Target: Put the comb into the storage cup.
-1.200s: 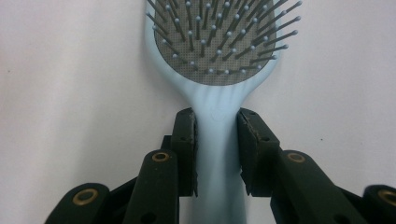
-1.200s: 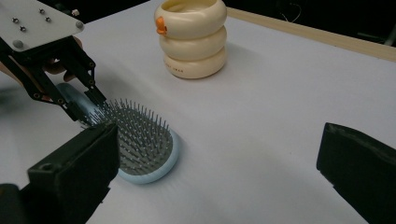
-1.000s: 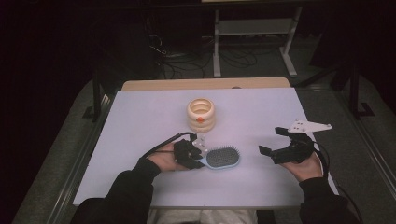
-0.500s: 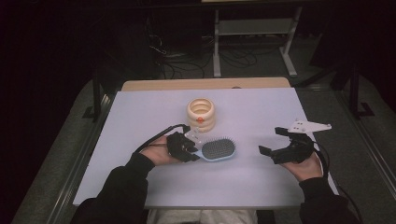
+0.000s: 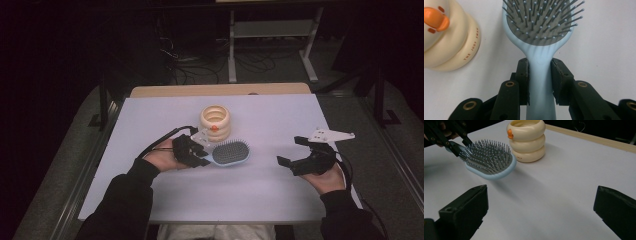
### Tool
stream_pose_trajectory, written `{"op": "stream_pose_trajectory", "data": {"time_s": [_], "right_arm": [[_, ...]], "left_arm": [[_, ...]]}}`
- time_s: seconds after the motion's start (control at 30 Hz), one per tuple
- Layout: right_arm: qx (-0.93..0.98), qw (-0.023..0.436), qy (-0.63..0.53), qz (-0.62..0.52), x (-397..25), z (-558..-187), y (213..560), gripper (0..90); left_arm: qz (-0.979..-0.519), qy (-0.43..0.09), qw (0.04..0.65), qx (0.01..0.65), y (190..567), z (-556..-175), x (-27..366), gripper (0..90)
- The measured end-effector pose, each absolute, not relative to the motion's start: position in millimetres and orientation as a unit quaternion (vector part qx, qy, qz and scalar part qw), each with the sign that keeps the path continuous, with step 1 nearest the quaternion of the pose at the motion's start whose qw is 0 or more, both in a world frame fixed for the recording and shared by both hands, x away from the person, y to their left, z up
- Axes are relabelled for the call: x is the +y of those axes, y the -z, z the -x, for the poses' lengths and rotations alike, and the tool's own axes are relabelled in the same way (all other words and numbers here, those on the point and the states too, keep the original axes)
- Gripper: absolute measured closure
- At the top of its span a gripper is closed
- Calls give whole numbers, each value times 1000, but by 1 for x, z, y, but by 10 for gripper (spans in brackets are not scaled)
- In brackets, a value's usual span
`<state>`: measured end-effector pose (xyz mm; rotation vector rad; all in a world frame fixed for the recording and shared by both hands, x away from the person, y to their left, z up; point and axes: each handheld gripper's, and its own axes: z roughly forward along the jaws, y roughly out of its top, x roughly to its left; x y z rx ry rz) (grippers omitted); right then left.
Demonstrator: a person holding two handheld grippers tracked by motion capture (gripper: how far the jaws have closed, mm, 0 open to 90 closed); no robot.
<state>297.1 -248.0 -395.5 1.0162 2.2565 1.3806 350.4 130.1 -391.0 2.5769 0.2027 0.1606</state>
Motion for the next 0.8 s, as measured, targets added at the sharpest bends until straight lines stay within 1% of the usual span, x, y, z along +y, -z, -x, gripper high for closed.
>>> {"op": "stream_pose_trajectory", "data": {"time_s": [0.57,0.8], "right_arm": [[787,148,-483,-355,-247,-298,395,0],[784,141,-496,-346,-238,-301,387,0]], "left_arm": [[-946,-95,296,88,358,-357,147,698],[-941,-113,302,97,348,-358,149,698]]}}
